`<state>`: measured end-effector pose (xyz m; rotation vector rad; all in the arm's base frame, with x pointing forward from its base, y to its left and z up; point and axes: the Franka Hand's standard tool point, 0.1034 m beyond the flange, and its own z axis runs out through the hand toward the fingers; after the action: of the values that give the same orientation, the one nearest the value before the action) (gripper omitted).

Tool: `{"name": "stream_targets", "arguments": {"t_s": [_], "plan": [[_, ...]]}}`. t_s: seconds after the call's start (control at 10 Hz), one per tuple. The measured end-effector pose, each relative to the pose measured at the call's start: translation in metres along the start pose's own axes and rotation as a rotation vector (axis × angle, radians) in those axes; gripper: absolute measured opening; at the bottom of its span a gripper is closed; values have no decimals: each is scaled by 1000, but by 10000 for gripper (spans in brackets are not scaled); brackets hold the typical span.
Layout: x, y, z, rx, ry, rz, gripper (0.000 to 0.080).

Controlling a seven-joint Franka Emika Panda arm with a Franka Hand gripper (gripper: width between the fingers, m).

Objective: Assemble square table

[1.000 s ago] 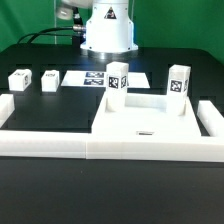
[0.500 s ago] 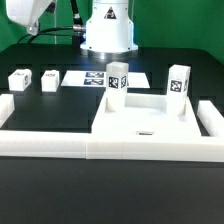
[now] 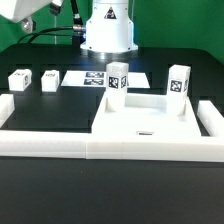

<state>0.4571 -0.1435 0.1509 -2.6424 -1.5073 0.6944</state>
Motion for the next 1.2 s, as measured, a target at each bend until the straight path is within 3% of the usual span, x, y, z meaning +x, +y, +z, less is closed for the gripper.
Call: {"name": "stream_targets", "arguments": {"t_s": [0.1,0.2,0.4,0.6,0.8,1.0,1.1,1.2], "plan": [[-9,3,14,-18,25,126,649],[-13,1,25,-17,34,256,649],[1,-5,36,3,17,584,649],[19,-13,45,112,6,831,649],[22,-11,44,105,12,894,649],[23,-12,45,118,-9,881,649],[22,-16,50,148,-22,886,649],[18,-23,65,238,-81,908,649]]}}
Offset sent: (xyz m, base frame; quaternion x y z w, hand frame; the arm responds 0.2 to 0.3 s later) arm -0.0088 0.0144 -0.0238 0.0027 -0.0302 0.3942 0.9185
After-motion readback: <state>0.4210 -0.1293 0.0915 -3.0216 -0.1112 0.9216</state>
